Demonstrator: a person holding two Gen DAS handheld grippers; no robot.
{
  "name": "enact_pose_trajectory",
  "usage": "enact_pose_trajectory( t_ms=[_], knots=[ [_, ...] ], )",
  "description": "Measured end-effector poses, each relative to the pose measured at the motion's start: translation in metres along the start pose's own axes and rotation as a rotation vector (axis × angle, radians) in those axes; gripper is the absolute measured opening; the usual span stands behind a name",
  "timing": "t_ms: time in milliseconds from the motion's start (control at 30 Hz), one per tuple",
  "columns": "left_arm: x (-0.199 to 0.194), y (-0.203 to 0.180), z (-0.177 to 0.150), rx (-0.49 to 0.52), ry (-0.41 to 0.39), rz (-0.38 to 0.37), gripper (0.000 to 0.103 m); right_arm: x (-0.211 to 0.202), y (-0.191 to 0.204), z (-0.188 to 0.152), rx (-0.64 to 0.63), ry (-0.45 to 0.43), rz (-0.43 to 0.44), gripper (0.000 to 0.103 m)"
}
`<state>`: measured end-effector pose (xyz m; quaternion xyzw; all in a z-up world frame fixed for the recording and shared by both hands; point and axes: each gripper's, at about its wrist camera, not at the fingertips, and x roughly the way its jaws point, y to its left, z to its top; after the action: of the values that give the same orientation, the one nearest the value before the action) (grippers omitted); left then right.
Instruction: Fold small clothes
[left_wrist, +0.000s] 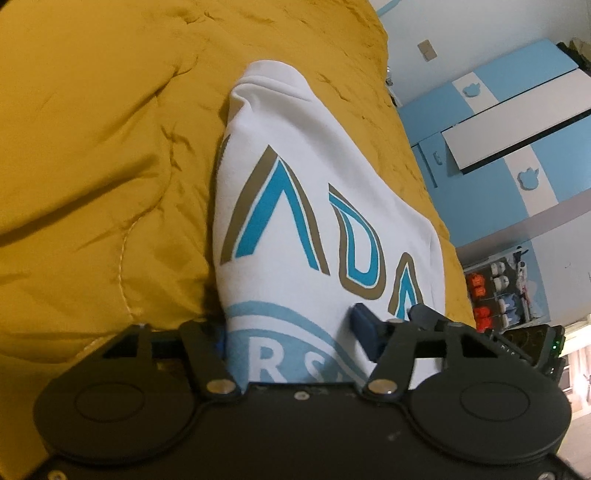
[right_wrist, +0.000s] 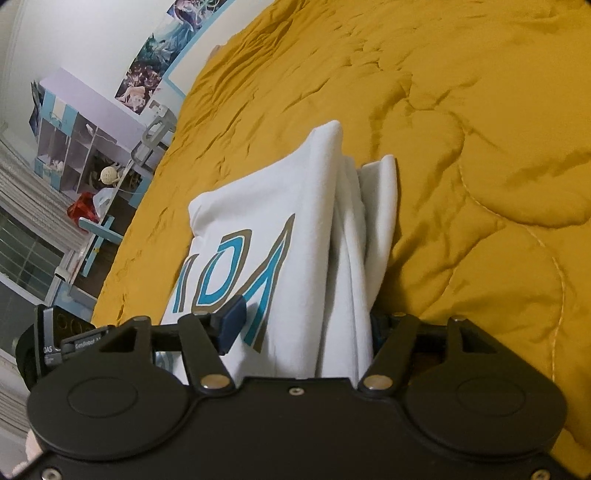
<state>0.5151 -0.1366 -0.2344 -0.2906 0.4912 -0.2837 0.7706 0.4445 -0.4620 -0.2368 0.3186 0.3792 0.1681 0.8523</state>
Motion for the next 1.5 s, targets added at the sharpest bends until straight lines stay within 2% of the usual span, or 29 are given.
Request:
enact_pose_trajectory(
  t_ms=[33,67,100,167,233,433,667,967,1167,1300,1500],
  knots=[
    [0.000,0.000,0.001,0.000,-0.001,-0.002,0.051,0.000,0.001,0.000,0.001,0.000,-0.001,0.065],
    [-0.002,0.000,0.000,0.000,-0.005,-0.008,0.042,0.000,0.001,0.000,0.000,-0.001,-0.004,0.062],
    [-0.003,0.000,0.001,-0.002,-0.009,-0.013,0.034,0.000,0.003,0.000,-0.003,-0.004,-0.012,0.053],
    [-0.005,-0.001,0.001,-0.014,-0.020,-0.021,0.029,0.001,0.006,0.000,-0.011,-0.007,-0.034,0.043],
    [-0.007,-0.004,0.002,-0.021,-0.025,-0.024,0.026,-0.001,0.008,0.001,-0.008,-0.012,-0.041,0.033],
    [-0.019,-0.015,0.002,0.000,-0.044,-0.043,0.022,-0.012,0.016,0.006,0.013,-0.024,-0.047,0.023],
    [-0.051,-0.028,0.004,0.025,-0.072,-0.037,0.021,-0.028,0.051,0.010,-0.017,-0.053,-0.005,0.022],
    [-0.154,-0.028,0.000,0.071,-0.168,0.012,0.021,-0.024,0.126,0.003,-0.093,-0.049,0.081,0.022],
    [-0.217,-0.006,-0.005,0.060,-0.226,0.054,0.022,-0.001,0.177,-0.010,-0.126,-0.028,0.140,0.022],
    [-0.231,0.020,-0.011,0.042,-0.229,0.075,0.022,0.022,0.191,-0.022,-0.142,-0.004,0.145,0.022],
    [-0.207,0.072,-0.025,-0.016,-0.164,0.097,0.022,0.065,0.168,-0.049,-0.119,0.075,0.077,0.022]
  ],
)
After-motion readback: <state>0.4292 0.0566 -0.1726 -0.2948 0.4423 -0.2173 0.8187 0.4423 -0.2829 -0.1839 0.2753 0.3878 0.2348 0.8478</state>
